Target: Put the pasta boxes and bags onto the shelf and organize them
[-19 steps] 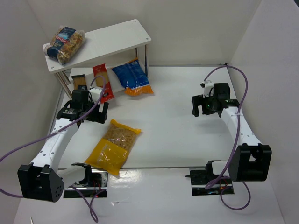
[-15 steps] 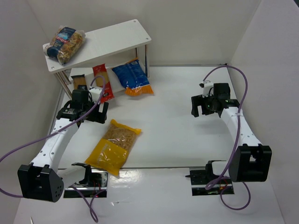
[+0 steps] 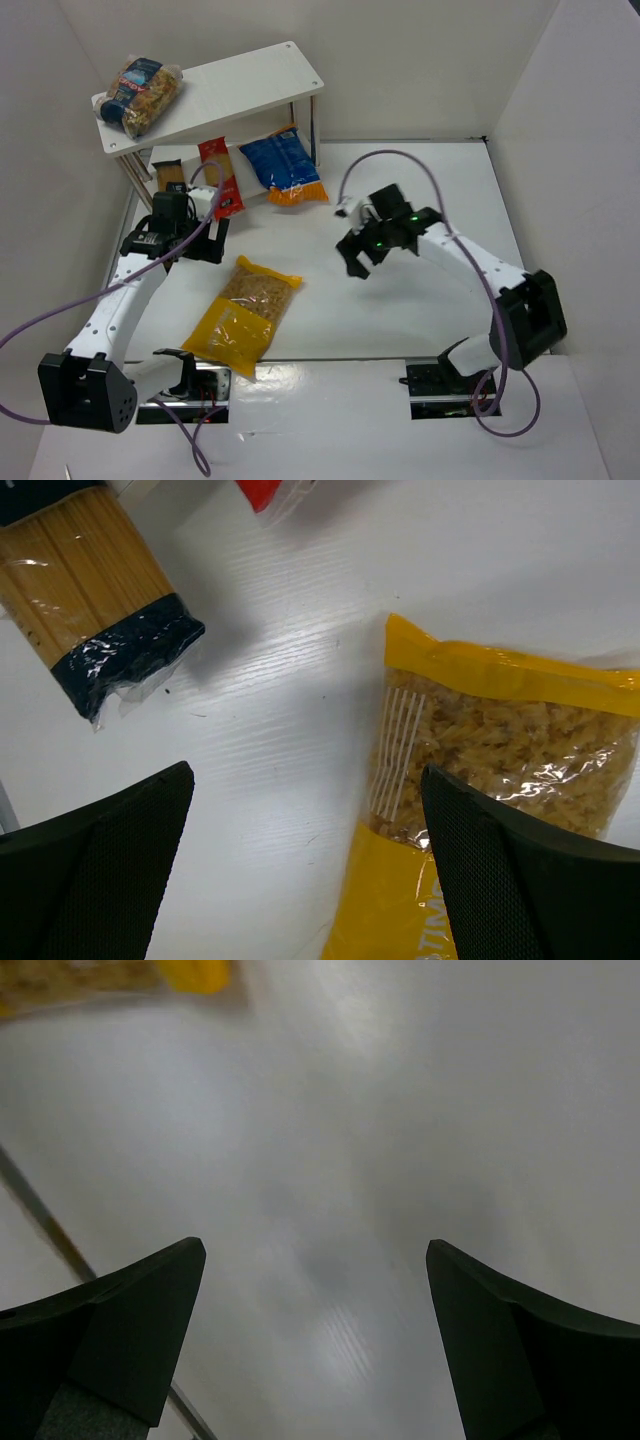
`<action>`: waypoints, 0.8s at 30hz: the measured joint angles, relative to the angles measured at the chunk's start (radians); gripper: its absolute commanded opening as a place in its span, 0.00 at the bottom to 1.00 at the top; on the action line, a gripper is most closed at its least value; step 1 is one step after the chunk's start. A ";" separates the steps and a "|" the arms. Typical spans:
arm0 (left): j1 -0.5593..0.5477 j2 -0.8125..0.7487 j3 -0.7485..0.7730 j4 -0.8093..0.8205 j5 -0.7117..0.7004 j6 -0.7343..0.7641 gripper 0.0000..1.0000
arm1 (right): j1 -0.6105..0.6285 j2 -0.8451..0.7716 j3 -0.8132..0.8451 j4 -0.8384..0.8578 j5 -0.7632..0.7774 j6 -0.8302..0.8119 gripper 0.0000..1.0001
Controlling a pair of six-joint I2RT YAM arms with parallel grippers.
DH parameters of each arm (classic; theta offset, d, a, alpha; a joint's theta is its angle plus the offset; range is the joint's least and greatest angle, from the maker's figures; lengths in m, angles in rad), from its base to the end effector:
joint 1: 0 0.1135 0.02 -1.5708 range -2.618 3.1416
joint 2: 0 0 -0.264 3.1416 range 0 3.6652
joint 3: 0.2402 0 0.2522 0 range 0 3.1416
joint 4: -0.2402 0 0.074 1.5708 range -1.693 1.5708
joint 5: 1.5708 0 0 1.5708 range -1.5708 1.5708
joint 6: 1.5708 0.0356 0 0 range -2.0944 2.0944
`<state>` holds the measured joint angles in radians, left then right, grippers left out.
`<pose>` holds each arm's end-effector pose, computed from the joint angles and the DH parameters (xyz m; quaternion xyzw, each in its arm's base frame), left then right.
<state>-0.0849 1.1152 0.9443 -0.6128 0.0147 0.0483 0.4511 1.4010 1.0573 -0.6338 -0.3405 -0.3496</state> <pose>0.2322 -0.0203 0.2907 0.0643 0.9213 -0.0138 0.3833 0.2525 0.1355 0.2585 -0.4129 0.8487 0.1764 0.2795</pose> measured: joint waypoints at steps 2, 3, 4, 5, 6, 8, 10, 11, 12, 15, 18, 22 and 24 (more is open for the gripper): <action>0.016 0.000 0.000 0.000 -0.011 -0.001 1.00 | 0.147 0.084 0.035 0.000 0.006 -0.018 1.00; 0.026 0.000 0.000 0.000 -0.015 -0.002 1.00 | 0.201 0.123 0.051 -0.002 0.008 -0.027 1.00; 0.039 -0.004 0.000 0.000 -0.019 -0.002 1.00 | 0.246 0.165 0.068 -0.001 0.005 -0.037 1.00; 0.051 -0.010 0.000 0.000 -0.020 -0.002 1.00 | 0.277 0.201 0.082 -0.002 -0.001 -0.045 1.00; 0.064 -0.019 0.000 0.000 -0.022 -0.003 1.00 | 0.298 0.234 0.098 -0.004 -0.008 -0.053 1.00; 0.090 -0.048 0.000 0.001 -0.023 -0.003 1.00 | 0.324 0.298 0.133 0.001 -0.023 -0.067 1.00; 0.113 -0.085 0.000 0.002 -0.017 -0.003 1.00 | 0.336 0.345 0.161 0.016 -0.039 -0.073 1.00; 0.121 -0.102 0.000 0.003 -0.013 -0.002 1.00 | 0.341 0.365 0.174 0.021 -0.048 -0.076 1.00; 0.132 -0.120 0.000 0.004 -0.006 -0.001 1.00 | 0.343 0.384 0.190 0.027 -0.061 -0.079 1.00; 0.147 -0.154 0.000 0.007 0.018 0.000 1.00 | 0.344 0.431 0.227 0.058 -0.112 -0.079 1.00; 0.149 -0.154 0.000 0.007 0.029 0.002 1.00 | 0.344 0.486 0.274 0.077 -0.209 -0.077 1.00; 0.149 -0.137 0.000 0.007 0.037 0.002 1.00 | 0.334 0.577 0.334 0.101 -0.363 -0.060 1.00; 0.149 -0.135 0.000 0.007 0.037 0.002 1.00 | 0.326 0.628 0.356 0.103 -0.435 -0.055 1.00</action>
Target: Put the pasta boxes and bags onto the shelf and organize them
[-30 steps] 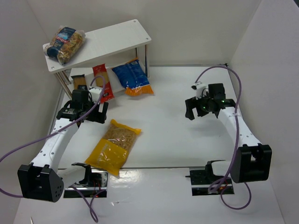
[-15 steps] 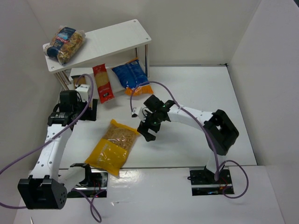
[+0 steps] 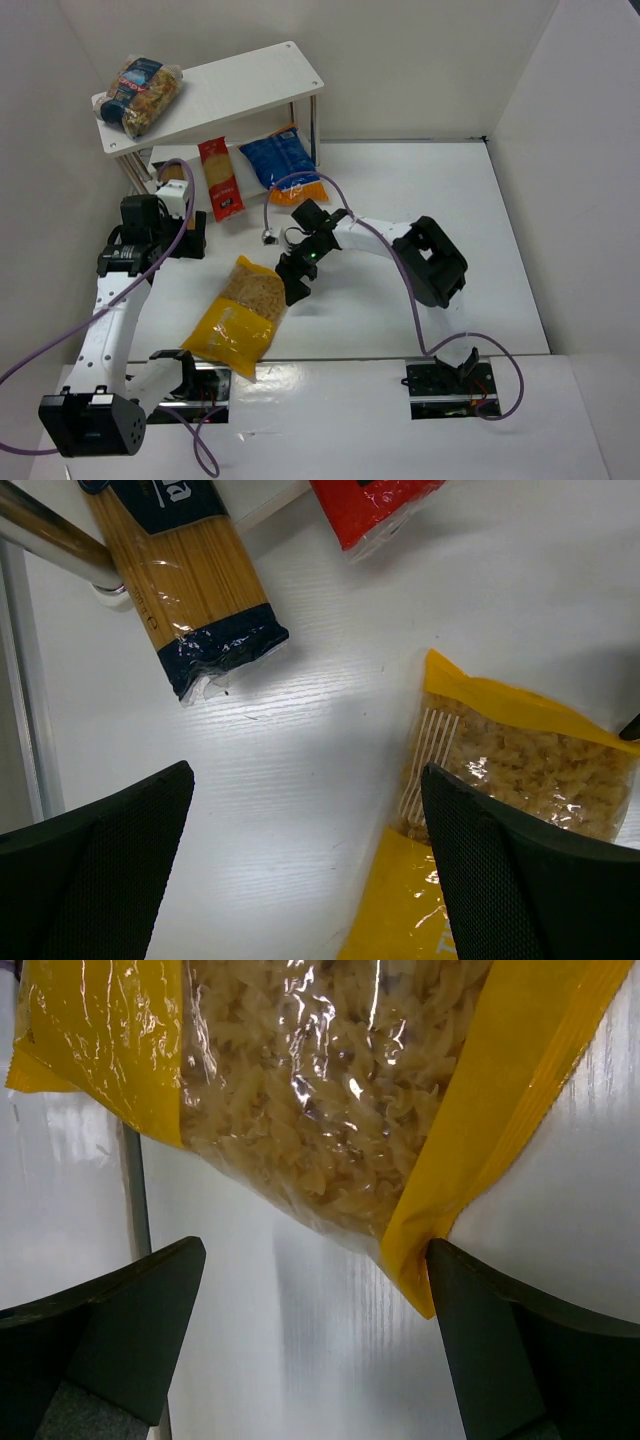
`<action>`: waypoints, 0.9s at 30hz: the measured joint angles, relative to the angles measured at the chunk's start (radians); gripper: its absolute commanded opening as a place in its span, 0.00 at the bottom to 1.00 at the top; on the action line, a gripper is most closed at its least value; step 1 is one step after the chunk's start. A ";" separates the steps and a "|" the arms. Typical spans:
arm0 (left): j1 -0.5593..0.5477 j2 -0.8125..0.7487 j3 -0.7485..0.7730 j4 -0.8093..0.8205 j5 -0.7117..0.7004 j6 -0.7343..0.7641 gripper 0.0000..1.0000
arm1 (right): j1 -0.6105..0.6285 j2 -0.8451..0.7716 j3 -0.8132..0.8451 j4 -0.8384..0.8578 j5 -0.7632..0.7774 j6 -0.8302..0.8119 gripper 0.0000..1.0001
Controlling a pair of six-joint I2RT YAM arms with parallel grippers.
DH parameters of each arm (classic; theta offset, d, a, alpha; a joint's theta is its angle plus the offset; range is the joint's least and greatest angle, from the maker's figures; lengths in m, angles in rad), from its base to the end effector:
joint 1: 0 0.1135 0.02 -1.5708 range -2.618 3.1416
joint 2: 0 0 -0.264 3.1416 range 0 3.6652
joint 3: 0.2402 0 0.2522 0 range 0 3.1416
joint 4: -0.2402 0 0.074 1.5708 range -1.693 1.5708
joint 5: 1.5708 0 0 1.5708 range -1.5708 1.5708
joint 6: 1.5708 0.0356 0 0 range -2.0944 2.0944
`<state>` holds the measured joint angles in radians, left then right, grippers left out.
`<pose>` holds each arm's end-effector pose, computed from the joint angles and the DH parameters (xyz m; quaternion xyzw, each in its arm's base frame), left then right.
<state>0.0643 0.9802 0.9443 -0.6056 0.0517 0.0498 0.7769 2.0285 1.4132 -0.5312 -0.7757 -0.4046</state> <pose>0.2074 0.0115 0.3184 0.0051 0.8937 0.0025 0.4485 0.2765 0.3068 0.1673 -0.5702 0.7072 0.3994 0.1231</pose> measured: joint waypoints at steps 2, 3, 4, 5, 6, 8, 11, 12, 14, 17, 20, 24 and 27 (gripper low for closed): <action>0.000 0.000 0.000 0.000 0.001 0.000 1.00 | -0.012 0.039 0.007 0.005 -0.053 0.003 1.00; 0.000 0.000 0.000 0.000 0.002 0.000 1.00 | -0.018 0.050 0.008 0.006 -0.070 0.007 1.00; 0.000 0.000 0.000 0.000 0.003 0.000 1.00 | -0.025 0.057 0.008 0.007 -0.093 0.011 1.00; 0.000 0.000 0.000 0.000 0.006 0.000 1.00 | -0.029 0.059 0.008 0.009 -0.105 0.016 1.00; 0.000 0.000 0.000 0.000 0.006 0.000 1.00 | -0.031 0.059 0.008 0.011 -0.111 0.019 1.00; 0.000 0.000 0.000 0.000 0.008 0.000 1.00 | -0.031 0.060 0.006 0.019 -0.116 0.032 1.00; 0.000 0.000 0.000 0.000 0.013 0.000 1.00 | -0.044 0.060 0.002 0.038 -0.120 0.062 1.00; 0.000 0.000 0.000 0.000 0.015 0.000 1.00 | -0.052 0.060 0.001 0.045 -0.122 0.075 1.00; 0.000 0.000 0.000 0.000 0.018 0.003 1.00 | -0.077 0.063 0.001 0.062 -0.131 0.096 1.00; 0.000 0.000 0.000 0.000 0.024 0.003 1.00 | -0.116 0.083 0.003 0.077 -0.161 0.120 1.00; 0.000 0.000 0.000 0.000 0.027 0.003 1.00 | -0.114 0.103 0.016 0.084 -0.193 0.133 1.00; 0.000 0.000 0.000 0.000 0.031 0.003 1.00 | -0.083 0.134 0.040 0.097 -0.234 0.148 1.00; 0.000 0.000 0.000 0.000 0.033 0.003 1.00 | -0.058 0.147 0.054 0.102 -0.249 0.155 1.00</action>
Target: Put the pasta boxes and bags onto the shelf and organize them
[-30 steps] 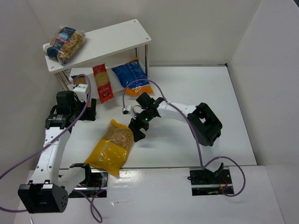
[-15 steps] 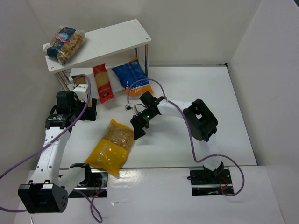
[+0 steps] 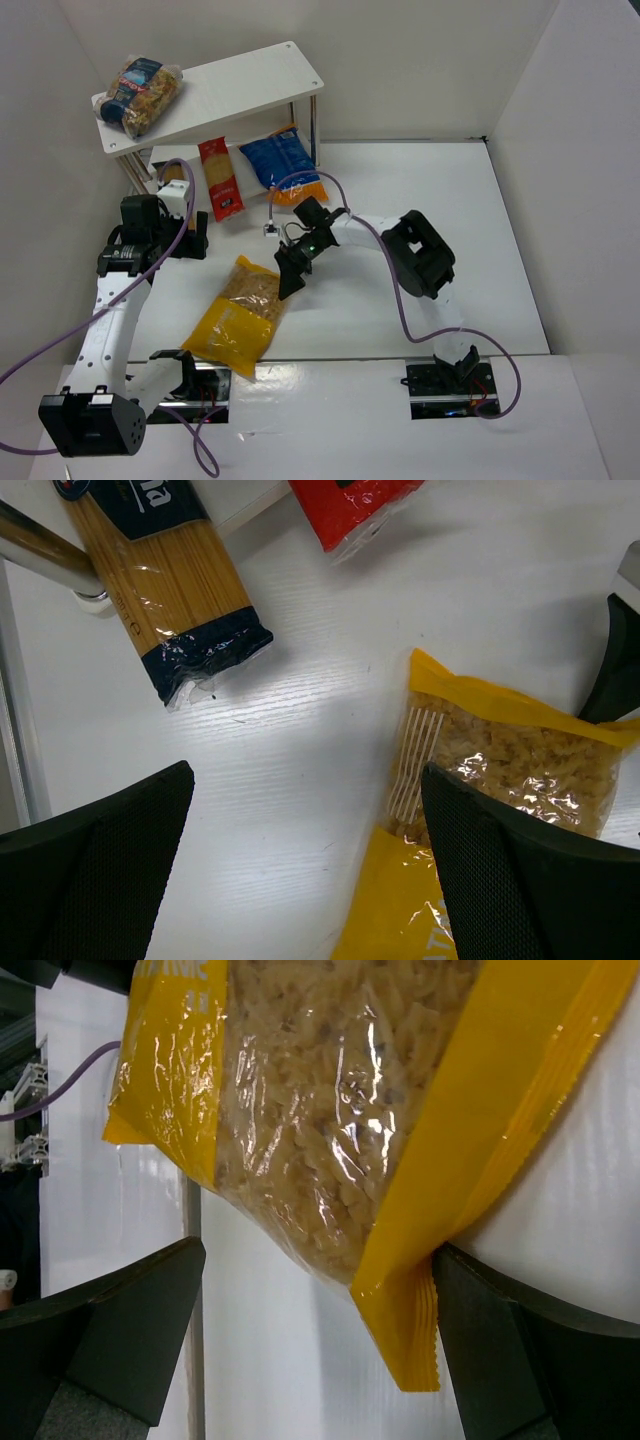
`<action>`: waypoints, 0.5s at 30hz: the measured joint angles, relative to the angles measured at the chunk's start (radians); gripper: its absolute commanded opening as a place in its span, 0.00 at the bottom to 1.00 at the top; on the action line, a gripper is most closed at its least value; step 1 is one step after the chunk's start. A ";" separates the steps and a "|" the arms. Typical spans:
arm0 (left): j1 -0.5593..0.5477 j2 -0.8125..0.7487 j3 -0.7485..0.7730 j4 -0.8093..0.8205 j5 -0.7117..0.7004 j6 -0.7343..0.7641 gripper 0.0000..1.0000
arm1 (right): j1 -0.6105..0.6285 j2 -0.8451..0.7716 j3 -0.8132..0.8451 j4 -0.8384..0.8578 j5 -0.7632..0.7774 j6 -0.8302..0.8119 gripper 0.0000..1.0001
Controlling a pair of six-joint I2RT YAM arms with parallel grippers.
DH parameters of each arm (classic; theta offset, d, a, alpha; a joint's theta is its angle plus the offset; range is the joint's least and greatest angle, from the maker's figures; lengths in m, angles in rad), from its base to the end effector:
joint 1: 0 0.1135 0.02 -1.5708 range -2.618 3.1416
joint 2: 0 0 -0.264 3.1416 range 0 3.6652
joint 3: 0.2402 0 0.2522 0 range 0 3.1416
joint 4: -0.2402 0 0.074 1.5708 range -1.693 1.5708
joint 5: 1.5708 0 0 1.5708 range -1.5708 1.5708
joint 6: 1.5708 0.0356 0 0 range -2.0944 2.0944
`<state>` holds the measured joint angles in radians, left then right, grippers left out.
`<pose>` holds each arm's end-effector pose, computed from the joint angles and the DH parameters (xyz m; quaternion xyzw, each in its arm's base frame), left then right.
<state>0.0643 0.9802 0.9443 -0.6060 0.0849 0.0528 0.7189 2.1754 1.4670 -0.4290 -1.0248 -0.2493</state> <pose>0.2074 0.0103 0.3184 0.0139 0.8934 -0.0117 0.4490 0.3065 0.3087 0.1330 -0.4894 0.7043 0.5093 0.0709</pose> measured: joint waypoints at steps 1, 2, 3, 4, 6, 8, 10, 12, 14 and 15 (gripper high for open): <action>0.000 0.000 0.000 0.000 0.001 0.000 1.00 | 0.006 0.002 0.001 0.002 -0.003 0.002 1.00; 0.000 0.000 0.000 0.000 0.001 0.000 1.00 | 0.012 0.004 0.002 0.004 -0.007 0.002 1.00; 0.000 0.000 0.000 0.000 0.002 0.000 1.00 | 0.016 0.006 0.003 0.005 -0.010 0.003 1.00; 0.000 0.000 0.000 0.000 0.002 0.000 1.00 | 0.021 0.008 0.005 0.006 -0.011 0.006 1.00; 0.000 0.000 0.000 0.000 0.003 0.000 1.00 | 0.025 0.010 0.006 0.010 -0.012 0.010 1.00; 0.000 0.000 0.000 0.000 0.004 0.000 1.00 | 0.029 0.011 0.007 0.015 -0.011 0.018 0.98; 0.000 0.000 0.000 0.000 0.005 0.000 1.00 | 0.037 0.013 0.010 0.023 -0.002 0.022 0.91; 0.000 0.000 0.000 0.000 0.006 0.000 1.00 | 0.049 0.017 0.015 0.034 0.021 0.032 0.86; 0.000 0.000 0.000 0.000 0.006 0.000 1.00 | 0.065 0.017 0.020 0.048 0.062 0.045 0.71; 0.000 0.000 0.000 0.000 0.006 0.000 1.00 | 0.076 0.018 0.022 0.058 0.092 0.051 0.65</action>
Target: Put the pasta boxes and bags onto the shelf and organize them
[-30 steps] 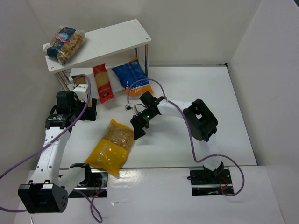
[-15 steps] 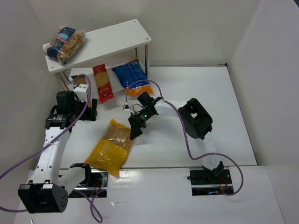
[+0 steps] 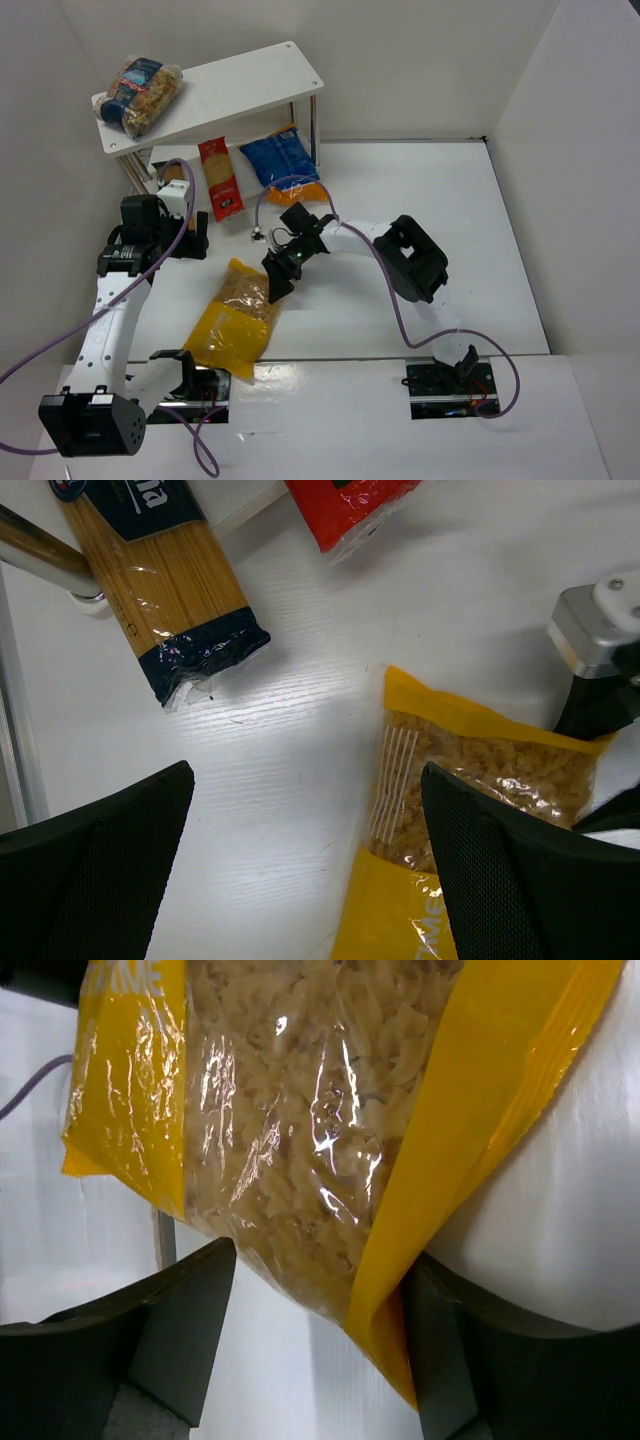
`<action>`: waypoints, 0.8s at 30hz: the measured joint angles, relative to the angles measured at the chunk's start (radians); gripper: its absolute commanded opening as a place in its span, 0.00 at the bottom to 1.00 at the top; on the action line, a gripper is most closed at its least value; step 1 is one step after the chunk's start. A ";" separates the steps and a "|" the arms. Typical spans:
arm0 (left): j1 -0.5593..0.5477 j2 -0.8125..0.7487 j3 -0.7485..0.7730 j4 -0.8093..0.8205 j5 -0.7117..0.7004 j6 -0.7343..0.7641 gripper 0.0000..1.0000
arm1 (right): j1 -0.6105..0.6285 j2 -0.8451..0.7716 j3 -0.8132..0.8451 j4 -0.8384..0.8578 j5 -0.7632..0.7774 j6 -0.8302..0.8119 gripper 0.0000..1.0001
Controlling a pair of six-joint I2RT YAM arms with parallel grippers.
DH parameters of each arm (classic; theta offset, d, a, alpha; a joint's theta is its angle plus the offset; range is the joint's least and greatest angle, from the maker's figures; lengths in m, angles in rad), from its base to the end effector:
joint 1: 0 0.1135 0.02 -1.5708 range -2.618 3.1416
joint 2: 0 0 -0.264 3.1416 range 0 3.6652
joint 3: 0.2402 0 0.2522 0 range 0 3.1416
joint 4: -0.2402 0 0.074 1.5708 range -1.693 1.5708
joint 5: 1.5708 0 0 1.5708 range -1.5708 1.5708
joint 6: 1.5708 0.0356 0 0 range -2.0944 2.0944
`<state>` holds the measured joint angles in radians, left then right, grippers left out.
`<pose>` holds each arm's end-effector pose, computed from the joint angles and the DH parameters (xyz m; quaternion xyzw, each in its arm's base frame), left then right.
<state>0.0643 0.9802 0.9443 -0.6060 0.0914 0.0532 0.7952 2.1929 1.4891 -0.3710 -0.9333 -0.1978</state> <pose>0.2074 0.0101 0.3184 0.0155 0.8932 -0.0145 0.4491 0.2909 0.3376 0.1315 -0.5095 0.7086 0.4813 0.0812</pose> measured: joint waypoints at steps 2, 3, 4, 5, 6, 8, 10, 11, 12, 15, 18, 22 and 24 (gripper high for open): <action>0.000 0.000 0.000 0.000 0.000 0.000 1.00 | 0.023 0.003 0.008 0.014 0.048 0.018 0.33; 0.000 -0.001 0.000 0.000 0.000 0.000 1.00 | 0.036 0.005 0.010 0.019 0.076 0.029 0.19; 0.000 -0.001 0.000 0.000 0.000 0.000 1.00 | 0.047 0.006 0.013 0.026 0.085 0.036 0.00; 0.000 -0.001 0.000 0.000 0.000 0.000 1.00 | 0.062 0.009 0.023 0.025 0.109 0.043 0.00; 0.000 -0.002 0.000 0.000 0.000 0.000 1.00 | 0.075 0.011 0.032 0.024 0.124 0.052 0.00; 0.000 -0.002 0.000 0.000 0.000 0.000 1.00 | 0.097 0.015 0.051 0.016 0.155 0.055 0.00; 0.000 -0.003 0.000 0.000 0.000 0.000 1.00 | 0.106 0.013 0.060 0.008 0.174 0.053 0.00; 0.000 -0.005 0.000 0.000 0.001 0.001 1.00 | 0.109 0.004 0.061 -0.001 0.188 0.049 0.00; 0.000 -0.006 0.000 0.000 0.002 0.002 1.00 | 0.109 -0.005 0.060 -0.011 0.207 0.044 0.00; 0.000 -0.010 0.000 0.000 0.012 0.004 1.00 | 0.095 -0.045 0.061 -0.077 0.240 0.010 0.00; 0.000 -0.010 0.000 -0.001 0.031 0.019 1.00 | 0.034 -0.088 0.072 -0.166 0.231 -0.021 0.00; 0.001 -0.010 0.000 -0.006 0.088 0.040 1.00 | -0.083 -0.169 0.100 -0.266 0.219 -0.066 0.00; 0.001 -0.010 0.000 -0.008 0.124 0.054 1.00 | -0.128 -0.221 0.108 -0.289 0.219 -0.082 0.00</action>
<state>0.0650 0.9703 0.9443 -0.6140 0.2150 0.1074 0.6670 1.9720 1.5967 -0.6601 -0.7139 -0.2798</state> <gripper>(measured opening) 1.000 0.210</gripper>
